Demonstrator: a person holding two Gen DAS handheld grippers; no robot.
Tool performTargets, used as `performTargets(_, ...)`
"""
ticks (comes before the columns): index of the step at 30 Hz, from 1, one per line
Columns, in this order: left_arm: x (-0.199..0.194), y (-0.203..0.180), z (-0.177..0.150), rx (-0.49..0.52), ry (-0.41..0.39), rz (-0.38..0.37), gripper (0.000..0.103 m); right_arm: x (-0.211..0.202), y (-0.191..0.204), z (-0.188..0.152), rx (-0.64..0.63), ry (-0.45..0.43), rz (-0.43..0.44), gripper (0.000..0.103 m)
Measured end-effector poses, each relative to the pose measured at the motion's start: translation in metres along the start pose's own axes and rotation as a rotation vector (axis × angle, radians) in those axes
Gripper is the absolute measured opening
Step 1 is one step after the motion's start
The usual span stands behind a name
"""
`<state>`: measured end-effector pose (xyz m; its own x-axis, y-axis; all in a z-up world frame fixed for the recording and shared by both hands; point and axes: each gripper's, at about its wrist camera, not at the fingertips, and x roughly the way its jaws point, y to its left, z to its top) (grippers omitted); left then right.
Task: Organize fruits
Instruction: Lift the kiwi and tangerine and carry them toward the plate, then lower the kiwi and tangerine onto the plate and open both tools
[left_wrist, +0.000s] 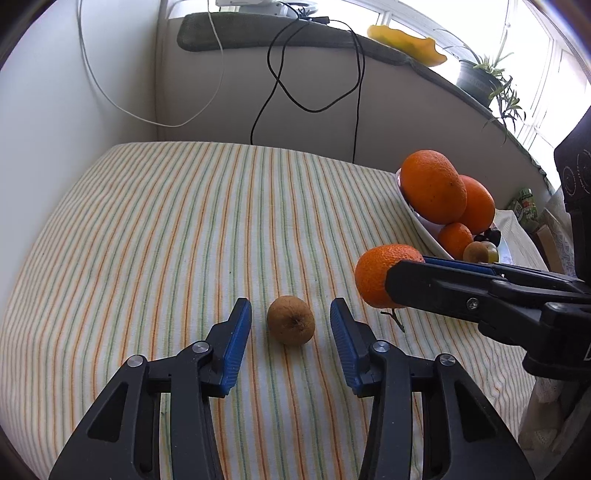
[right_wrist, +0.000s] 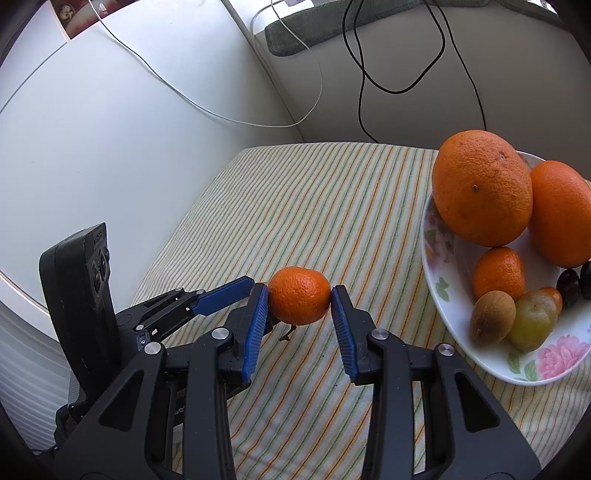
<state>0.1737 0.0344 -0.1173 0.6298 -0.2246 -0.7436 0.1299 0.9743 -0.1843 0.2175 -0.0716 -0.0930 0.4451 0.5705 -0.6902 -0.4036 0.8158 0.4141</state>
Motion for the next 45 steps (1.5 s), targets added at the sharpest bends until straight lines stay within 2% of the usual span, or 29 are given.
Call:
performTargets(1,0.001,0.0,-0.001,0.003,0.003,0.0,0.028,-0.001,0.0,0.0,-0.002,-0.002,0.0,0.037)
performTargets(2,0.0,-0.001,-0.002,0.008,0.001,0.0,0.024,-0.003,0.001,-0.001,-0.006,-0.004,0.0,0.037)
performTargets(16,-0.038,-0.021,0.0,0.034,-0.083,-0.016,0.024,-0.042,0.007,-0.016,-0.051,-0.061,-0.009,0.037)
performTargets(28,-0.059,-0.07,0.017,0.105,-0.155,-0.073,0.024,-0.097,-0.028,-0.029,-0.012,-0.136,-0.051,0.035)
performTargets(30,-0.06,-0.077,0.018,0.113,-0.158,-0.085,0.024,-0.107,-0.037,-0.031,-0.001,-0.152,-0.06,0.028)
performTargets(32,-0.059,-0.085,0.02,0.123,-0.159,-0.095,0.024,-0.118,-0.045,-0.032,0.005,-0.171,-0.074,0.028)
performTargets(34,-0.056,-0.091,0.021,0.132,-0.16,-0.098,0.024,-0.123,-0.051,-0.031,-0.01,-0.18,-0.093,0.02)
performTargets(35,-0.053,-0.094,0.022,0.137,-0.157,-0.099,0.024,-0.122,-0.054,-0.031,-0.026,-0.178,-0.114,0.012)
performTargets(36,-0.048,-0.096,0.023,0.14,-0.149,-0.102,0.024,-0.119,-0.058,-0.031,-0.03,-0.16,-0.125,0.01)
performTargets(40,-0.037,-0.101,0.024,0.12,-0.126,-0.146,0.024,-0.122,-0.079,-0.029,0.035,-0.183,-0.091,0.01)
performTargets(45,-0.027,-0.123,0.03,0.181,-0.118,-0.155,0.024,-0.128,-0.092,-0.031,0.066,-0.195,-0.096,0.01)
